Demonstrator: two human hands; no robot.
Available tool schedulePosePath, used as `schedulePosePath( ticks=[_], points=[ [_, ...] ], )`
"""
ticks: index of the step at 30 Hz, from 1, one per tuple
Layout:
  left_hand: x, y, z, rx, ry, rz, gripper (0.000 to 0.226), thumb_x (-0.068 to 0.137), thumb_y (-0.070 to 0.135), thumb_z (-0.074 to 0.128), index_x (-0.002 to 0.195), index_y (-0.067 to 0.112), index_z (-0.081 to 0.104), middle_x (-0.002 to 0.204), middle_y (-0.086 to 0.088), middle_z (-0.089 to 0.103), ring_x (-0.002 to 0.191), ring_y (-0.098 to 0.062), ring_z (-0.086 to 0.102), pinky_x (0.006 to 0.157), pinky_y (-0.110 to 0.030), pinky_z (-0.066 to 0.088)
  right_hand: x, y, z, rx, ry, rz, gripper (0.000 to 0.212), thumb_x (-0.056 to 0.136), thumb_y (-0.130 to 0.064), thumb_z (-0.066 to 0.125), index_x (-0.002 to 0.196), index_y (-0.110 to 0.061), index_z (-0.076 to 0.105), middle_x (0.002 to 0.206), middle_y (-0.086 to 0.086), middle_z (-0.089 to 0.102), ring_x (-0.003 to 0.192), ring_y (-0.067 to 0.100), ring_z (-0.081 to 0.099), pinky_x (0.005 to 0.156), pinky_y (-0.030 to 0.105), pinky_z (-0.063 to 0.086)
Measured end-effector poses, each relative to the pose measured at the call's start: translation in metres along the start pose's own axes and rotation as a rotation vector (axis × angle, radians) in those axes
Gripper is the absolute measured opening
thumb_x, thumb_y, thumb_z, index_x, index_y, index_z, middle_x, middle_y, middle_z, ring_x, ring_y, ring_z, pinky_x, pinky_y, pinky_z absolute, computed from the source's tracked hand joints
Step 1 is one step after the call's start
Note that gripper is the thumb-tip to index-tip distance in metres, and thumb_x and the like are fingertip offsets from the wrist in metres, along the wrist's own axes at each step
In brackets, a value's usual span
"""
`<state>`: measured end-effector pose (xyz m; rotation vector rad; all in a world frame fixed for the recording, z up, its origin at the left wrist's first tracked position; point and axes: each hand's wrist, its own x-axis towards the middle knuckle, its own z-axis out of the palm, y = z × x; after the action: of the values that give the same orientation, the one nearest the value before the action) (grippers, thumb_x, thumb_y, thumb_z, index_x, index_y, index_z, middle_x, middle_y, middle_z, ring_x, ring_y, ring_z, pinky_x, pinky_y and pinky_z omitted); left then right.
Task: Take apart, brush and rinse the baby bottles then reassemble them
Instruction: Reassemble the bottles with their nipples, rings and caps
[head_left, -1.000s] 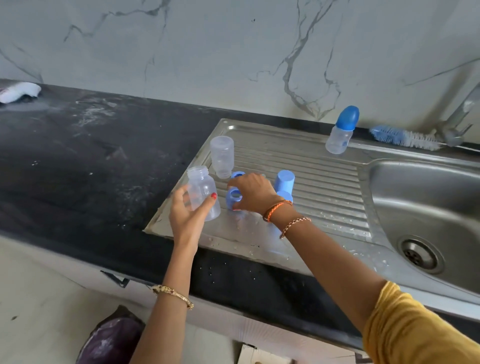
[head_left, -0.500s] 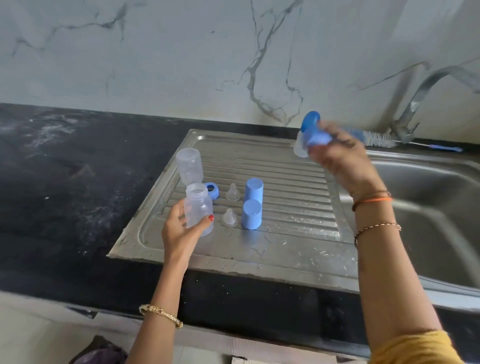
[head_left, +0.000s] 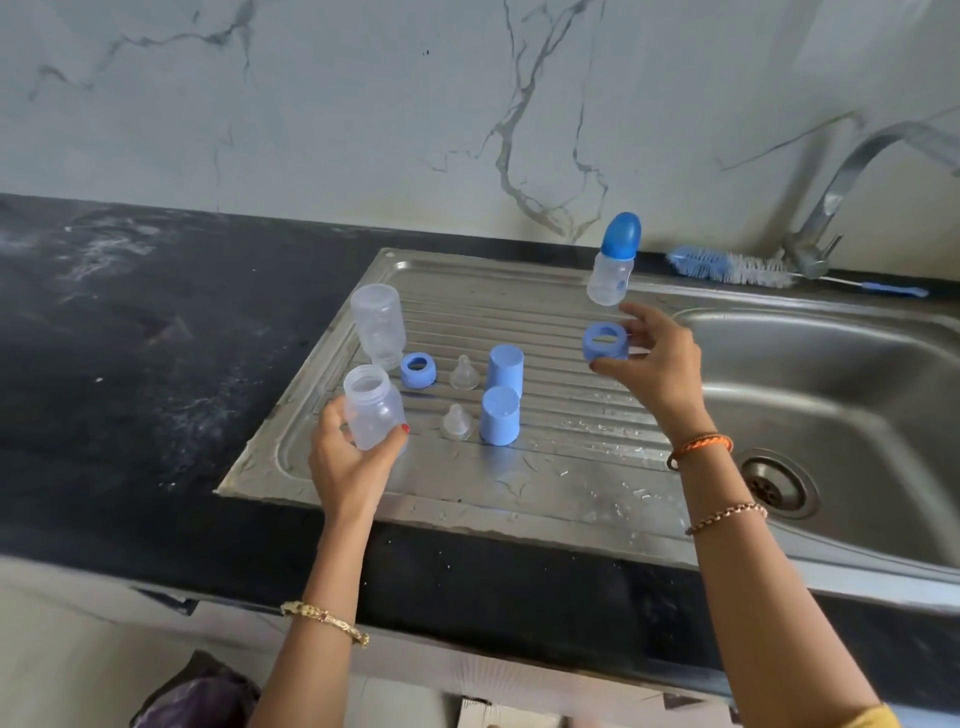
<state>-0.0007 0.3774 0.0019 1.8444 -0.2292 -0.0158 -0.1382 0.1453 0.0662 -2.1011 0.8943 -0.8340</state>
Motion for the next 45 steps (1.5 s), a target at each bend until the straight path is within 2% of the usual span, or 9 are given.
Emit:
schedulePosePath(
  ticks=[7, 12, 15, 19, 24, 28, 30, 36, 45],
  points=[
    [-0.012, 0.011, -0.002, -0.011, 0.177, 0.051, 0.087, 0.063, 0.043, 0.079, 0.135, 0.016, 0.037, 0.136, -0.002, 0.033, 0.126, -0.021, 0.034, 0.098, -0.033, 0.039, -0.018, -0.013, 0.004, 0.299, -0.077, -0.005, 0.062, 0.064, 0.005, 0.079, 0.12, -0.008, 0.056, 0.104, 0.004, 0.064, 0.089, 0.009, 0.063, 0.085, 0.024, 0.052],
    [-0.045, 0.051, 0.007, -0.379, 0.177, 0.326, 0.031, 0.078, 0.038, 0.061, 0.105, 0.026, 0.052, 0.11, 0.011, 0.052, 0.094, 0.0, 0.054, 0.078, -0.013, 0.045, -0.033, -0.042, 0.002, 0.458, -0.314, -0.114, 0.062, 0.066, 0.007, 0.077, 0.117, -0.017, 0.052, 0.105, 0.007, 0.064, 0.088, 0.011, 0.065, 0.079, 0.02, 0.053],
    [-0.058, 0.072, 0.015, -0.528, -0.197, 0.039, 0.015, 0.089, 0.036, 0.056, 0.097, 0.025, 0.063, 0.092, 0.01, 0.069, 0.084, -0.005, 0.064, 0.078, -0.024, 0.051, -0.039, -0.057, 0.007, 0.337, -0.431, -0.286, 0.077, 0.062, 0.001, 0.083, 0.123, -0.026, 0.045, 0.101, -0.003, 0.066, 0.096, 0.012, 0.064, 0.087, 0.027, 0.051],
    [-0.052, 0.078, 0.015, -0.833, -0.606, -0.502, 0.043, 0.093, 0.048, 0.036, 0.104, 0.017, 0.064, 0.092, -0.003, 0.072, 0.086, -0.014, 0.066, 0.075, -0.026, 0.053, -0.042, -0.068, 0.021, 0.171, -0.572, -0.429, 0.089, 0.061, -0.006, 0.083, 0.136, -0.019, 0.037, 0.101, -0.017, 0.064, 0.102, 0.004, 0.06, 0.094, 0.033, 0.048],
    [-0.045, 0.064, 0.008, -0.925, -0.549, -0.59, 0.032, 0.091, 0.037, 0.045, 0.096, 0.013, 0.065, 0.09, -0.008, 0.071, 0.074, -0.013, 0.066, 0.063, -0.021, 0.053, -0.036, -0.068, 0.032, 0.072, -0.717, -0.461, 0.093, 0.06, -0.014, 0.086, 0.138, -0.019, 0.035, 0.107, -0.01, 0.066, 0.101, -0.006, 0.056, 0.09, 0.015, 0.041],
    [-0.041, 0.055, 0.001, -1.025, -0.435, -0.688, 0.034, 0.091, 0.032, 0.048, 0.11, 0.005, 0.056, 0.111, -0.019, 0.062, 0.082, -0.019, 0.062, 0.068, -0.023, 0.053, -0.019, -0.069, 0.04, 0.415, -0.561, -0.175, 0.046, 0.072, -0.015, 0.078, 0.112, -0.019, 0.058, 0.1, 0.0, 0.063, 0.083, 0.007, 0.059, 0.078, 0.021, 0.049],
    [-0.042, 0.051, -0.001, -1.026, -0.388, -0.702, 0.038, 0.091, 0.033, 0.048, 0.115, 0.004, 0.055, 0.113, -0.02, 0.062, 0.082, -0.02, 0.063, 0.068, -0.023, 0.053, -0.008, -0.067, 0.051, 0.055, -0.455, -0.278, 0.026, 0.079, -0.02, 0.073, 0.103, -0.014, 0.066, 0.094, 0.001, 0.065, 0.079, 0.012, 0.059, 0.074, 0.018, 0.044],
    [-0.047, 0.048, -0.002, -0.963, -0.306, -0.735, 0.047, 0.092, 0.034, 0.05, 0.123, 0.0, 0.054, 0.117, -0.022, 0.062, 0.081, -0.02, 0.064, 0.057, -0.019, 0.054, -0.012, -0.074, 0.095, -0.755, -0.601, -0.507, 0.044, 0.083, -0.047, 0.062, 0.124, -0.03, 0.056, 0.117, 0.0, 0.061, 0.113, 0.024, 0.05, 0.092, 0.032, 0.037],
    [-0.048, 0.05, -0.003, -0.949, -0.326, -0.708, 0.047, 0.091, 0.035, 0.051, 0.123, 0.0, 0.054, 0.116, -0.022, 0.062, 0.077, -0.019, 0.063, 0.056, -0.019, 0.054, -0.016, -0.071, 0.105, -0.716, -0.536, -0.556, 0.018, 0.089, -0.03, 0.054, 0.099, -0.024, 0.067, 0.101, 0.0, 0.066, 0.106, 0.023, 0.051, 0.084, 0.029, 0.03]
  ],
)
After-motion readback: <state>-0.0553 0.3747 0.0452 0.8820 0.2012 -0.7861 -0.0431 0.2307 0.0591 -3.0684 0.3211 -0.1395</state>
